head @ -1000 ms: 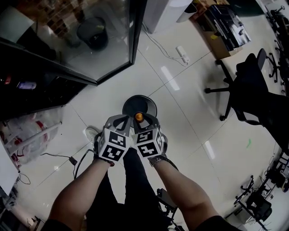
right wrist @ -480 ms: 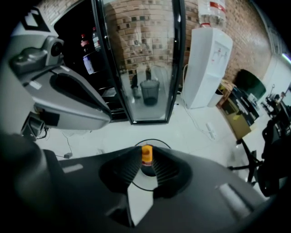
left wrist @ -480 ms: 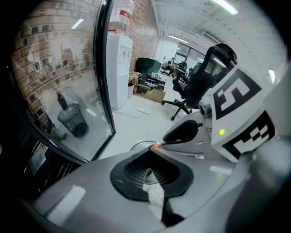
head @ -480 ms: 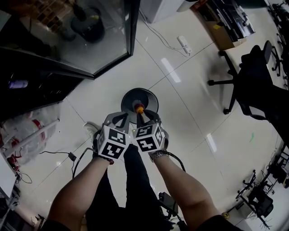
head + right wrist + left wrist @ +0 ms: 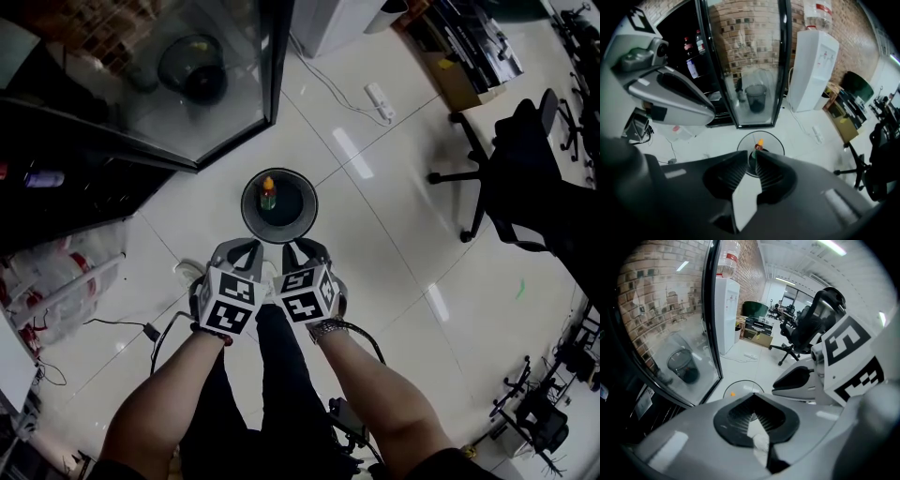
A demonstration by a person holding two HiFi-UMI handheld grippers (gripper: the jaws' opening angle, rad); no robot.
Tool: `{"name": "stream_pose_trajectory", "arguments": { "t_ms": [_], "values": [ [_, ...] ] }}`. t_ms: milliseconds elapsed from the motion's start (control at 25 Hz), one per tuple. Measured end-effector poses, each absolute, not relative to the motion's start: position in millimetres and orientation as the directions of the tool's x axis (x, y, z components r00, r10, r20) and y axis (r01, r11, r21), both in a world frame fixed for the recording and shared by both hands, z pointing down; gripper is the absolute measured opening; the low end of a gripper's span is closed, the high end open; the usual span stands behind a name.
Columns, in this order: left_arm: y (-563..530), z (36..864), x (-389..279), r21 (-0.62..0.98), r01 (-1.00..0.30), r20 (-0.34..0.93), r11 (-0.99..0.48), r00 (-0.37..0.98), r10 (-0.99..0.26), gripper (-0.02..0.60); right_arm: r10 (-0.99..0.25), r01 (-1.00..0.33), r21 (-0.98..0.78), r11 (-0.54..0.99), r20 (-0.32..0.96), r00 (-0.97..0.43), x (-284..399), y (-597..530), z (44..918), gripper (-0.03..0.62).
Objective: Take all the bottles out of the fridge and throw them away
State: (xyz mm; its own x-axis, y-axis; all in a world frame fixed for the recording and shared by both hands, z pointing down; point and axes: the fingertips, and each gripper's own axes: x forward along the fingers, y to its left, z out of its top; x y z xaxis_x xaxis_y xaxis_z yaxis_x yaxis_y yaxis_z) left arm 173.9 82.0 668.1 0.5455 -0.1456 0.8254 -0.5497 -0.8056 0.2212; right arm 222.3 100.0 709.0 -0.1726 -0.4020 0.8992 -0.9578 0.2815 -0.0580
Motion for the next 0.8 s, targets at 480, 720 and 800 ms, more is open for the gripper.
{"name": "stream_pose_trajectory", "arguments": {
  "t_ms": [480,720,800],
  "values": [
    [76.6,648.6,150.0,0.197,-0.595,0.825,-0.779,0.530,-0.196,0.003,-0.420,-0.946,-0.052,0.319,0.888,-0.190,208.5,89.9,684.1,0.054],
    [70.5,635.2,140.2,0.190,-0.621,0.812,-0.761,0.535,-0.234,0.003,-0.439,-0.937,-0.037,0.346,0.877,-0.197,199.2,78.4,665.4,0.054],
    [66.3,628.8,134.6,0.181,-0.636,0.808,-0.750,0.531,-0.255,0.003,-0.450,-0.932,-0.032,0.361,0.869,-0.204,194.1,72.5,656.1,0.054]
  ]
}}
